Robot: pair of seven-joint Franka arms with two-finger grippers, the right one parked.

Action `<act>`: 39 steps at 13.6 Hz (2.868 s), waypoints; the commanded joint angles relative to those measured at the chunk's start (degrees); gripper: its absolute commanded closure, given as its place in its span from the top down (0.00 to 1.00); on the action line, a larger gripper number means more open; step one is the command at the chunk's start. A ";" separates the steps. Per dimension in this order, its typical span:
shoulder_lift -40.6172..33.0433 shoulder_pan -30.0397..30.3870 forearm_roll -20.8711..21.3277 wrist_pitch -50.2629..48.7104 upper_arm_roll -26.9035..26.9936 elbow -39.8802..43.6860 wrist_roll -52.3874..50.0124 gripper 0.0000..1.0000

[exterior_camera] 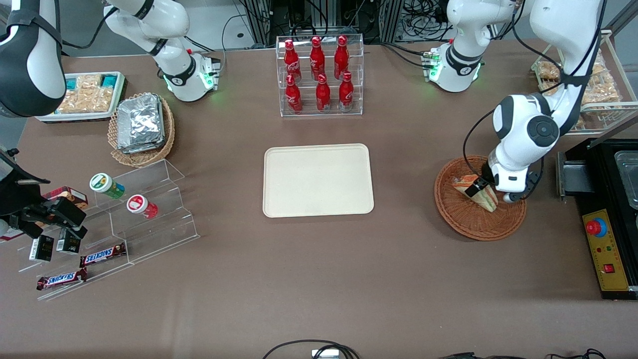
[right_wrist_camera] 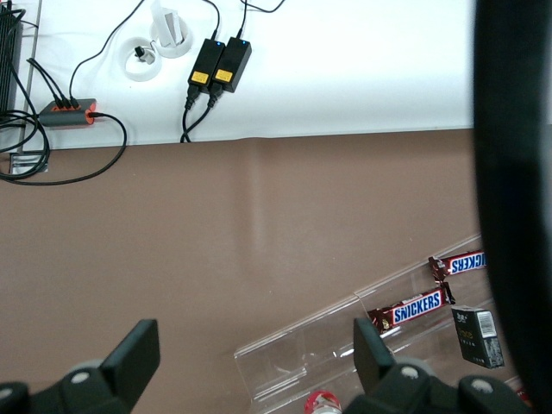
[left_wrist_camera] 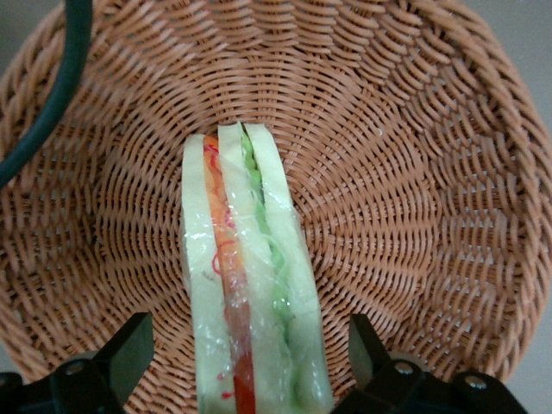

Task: Place sandwich from basket to tray
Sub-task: 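Lower the left gripper around the sandwich and close on it, then lift the sandwich and carry it with the left gripper over the tray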

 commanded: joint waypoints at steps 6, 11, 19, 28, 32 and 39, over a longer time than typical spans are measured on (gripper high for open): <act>1.66 -0.31 2.22 1.75 0.27 0.00 -3.38 0.00; -1.50 -0.31 2.92 -0.87 0.36 0.43 -2.85 0.00; -6.34 -0.40 6.44 -16.16 -6.83 9.56 0.05 0.00; -2.39 -0.49 6.62 -18.73 -27.31 15.99 6.11 0.00; 0.94 -0.49 10.04 -18.82 -33.82 16.08 9.45 0.00; 7.35 -2.40 10.75 -18.73 -38.58 18.18 4.99 0.00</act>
